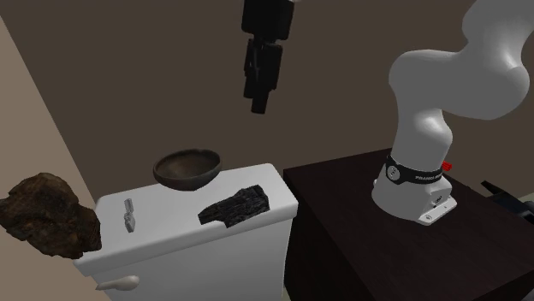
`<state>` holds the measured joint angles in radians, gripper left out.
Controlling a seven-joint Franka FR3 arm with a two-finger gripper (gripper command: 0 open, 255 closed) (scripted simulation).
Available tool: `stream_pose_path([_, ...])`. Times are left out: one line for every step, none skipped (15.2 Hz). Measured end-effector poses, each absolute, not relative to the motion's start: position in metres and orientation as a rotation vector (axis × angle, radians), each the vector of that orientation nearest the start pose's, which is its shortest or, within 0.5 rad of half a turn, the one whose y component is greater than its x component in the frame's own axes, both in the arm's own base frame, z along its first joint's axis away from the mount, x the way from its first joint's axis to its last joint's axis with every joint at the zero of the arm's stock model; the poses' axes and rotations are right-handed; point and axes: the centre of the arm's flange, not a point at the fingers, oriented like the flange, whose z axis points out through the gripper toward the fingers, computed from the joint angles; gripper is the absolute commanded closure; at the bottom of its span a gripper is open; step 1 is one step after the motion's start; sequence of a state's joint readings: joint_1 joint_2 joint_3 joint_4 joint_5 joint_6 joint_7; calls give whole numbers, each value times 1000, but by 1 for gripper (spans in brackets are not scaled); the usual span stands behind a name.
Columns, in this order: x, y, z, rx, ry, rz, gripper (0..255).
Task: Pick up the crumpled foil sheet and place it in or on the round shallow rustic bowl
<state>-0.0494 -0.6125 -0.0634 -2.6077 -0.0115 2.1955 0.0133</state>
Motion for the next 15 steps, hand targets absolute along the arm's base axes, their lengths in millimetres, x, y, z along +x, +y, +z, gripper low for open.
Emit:
stream_pose_path([378, -46, 453, -3107, 184, -314, 0])
stream_pose_path([383, -46, 442, -3110, 194, -319, 0])
stream_pose_path([387, -47, 432, -3113, 204, -323, 0])
stream_pose_path([389, -45, 419, -3116, 214, -327, 0])
stream_pose_path([390, -51, 406, -3119, 224, -330, 0])
stream_pose_path([394, -54, 395, -3122, 233, -334, 0])
stream_pose_path([400, -58, 380, -3125, 243, -336, 0])
stream_pose_path([402, -60, 369, -3128, 253, -341, 0])
stream_pose_path([406, -62, 355, -3131, 263, -343, 0])
stream_pose_path([411, -67, 344, -3134, 273, -348, 0])
stream_pose_path([412, -68, 329, -3137, 283, -350, 0])
stream_pose_path([415, -71, 319, -3140, 293, -355, 0])
stream_pose_path([419, -76, 306, -3143, 304, -358, 0])
stream_pose_path([423, -80, 295, -3146, 314, -362, 0])
stream_pose_path([427, -80, 284, -3148, 323, -367, 0])
